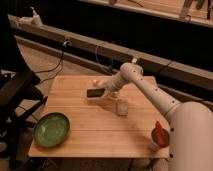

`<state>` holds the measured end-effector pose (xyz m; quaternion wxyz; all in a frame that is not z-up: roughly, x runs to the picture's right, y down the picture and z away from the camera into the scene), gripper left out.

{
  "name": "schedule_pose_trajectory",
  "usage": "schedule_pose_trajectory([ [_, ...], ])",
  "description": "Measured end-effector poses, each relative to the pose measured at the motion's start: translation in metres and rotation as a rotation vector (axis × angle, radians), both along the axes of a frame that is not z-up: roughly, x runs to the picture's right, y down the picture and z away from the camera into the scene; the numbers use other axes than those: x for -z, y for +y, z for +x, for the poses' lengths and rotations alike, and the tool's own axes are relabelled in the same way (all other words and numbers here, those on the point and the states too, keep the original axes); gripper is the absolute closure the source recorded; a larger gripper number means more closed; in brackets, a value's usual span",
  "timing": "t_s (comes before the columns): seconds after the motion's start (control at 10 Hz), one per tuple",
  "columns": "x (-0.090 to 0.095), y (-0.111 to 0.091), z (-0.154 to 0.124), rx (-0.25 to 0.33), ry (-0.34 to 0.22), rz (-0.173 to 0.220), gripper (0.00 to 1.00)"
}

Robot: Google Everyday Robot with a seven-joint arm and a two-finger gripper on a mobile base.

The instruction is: Place the eraser on the white sponge

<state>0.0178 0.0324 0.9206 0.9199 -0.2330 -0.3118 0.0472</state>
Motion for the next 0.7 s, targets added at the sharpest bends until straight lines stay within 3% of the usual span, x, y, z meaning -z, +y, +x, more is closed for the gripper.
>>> schedule_pose_trajectory([
  [0.3, -0.007, 0.013, 0.009, -0.017, 0.017, -0.007, 0.98],
  [0.5, 0.009, 0.011, 0.028, -0.056, 0.043, -0.010, 1.00],
  [0.7, 0.044, 0.003, 0.061, -0.105, 0.087, 0.004, 1.00],
])
